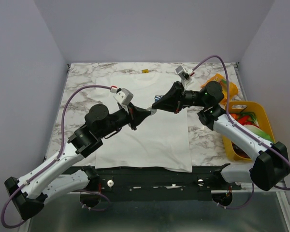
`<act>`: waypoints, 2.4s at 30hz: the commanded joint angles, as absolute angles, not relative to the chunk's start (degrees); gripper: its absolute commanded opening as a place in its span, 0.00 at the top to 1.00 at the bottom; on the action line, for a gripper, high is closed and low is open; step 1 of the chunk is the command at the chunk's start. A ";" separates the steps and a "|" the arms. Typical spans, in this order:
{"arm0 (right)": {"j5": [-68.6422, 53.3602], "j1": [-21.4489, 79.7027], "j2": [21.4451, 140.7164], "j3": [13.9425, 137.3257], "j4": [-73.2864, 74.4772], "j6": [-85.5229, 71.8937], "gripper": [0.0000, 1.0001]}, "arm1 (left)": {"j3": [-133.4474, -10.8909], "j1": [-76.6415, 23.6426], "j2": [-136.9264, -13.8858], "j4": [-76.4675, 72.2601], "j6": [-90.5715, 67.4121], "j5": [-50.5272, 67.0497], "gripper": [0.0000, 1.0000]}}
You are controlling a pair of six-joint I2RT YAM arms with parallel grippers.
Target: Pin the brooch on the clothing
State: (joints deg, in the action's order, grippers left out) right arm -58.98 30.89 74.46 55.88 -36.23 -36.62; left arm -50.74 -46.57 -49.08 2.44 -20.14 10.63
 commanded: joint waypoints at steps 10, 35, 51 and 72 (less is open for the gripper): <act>-63.10 31.20 76.46 56.42 -37.79 -36.73 0.68 | -56.25 -46.23 -47.72 8.17 -18.19 12.03 1.00; -65.22 31.29 77.61 56.69 -40.60 -38.41 0.99 | -60.64 -46.14 -53.70 14.68 -14.50 19.33 1.00; -54.23 30.76 70.84 48.96 -51.15 -43.41 1.00 | -56.43 -45.18 -49.39 12.83 -14.76 15.91 0.58; -56.16 30.50 72.42 48.52 -57.92 -48.78 1.00 | -53.35 -41.31 -46.58 1.15 -18.72 20.03 0.46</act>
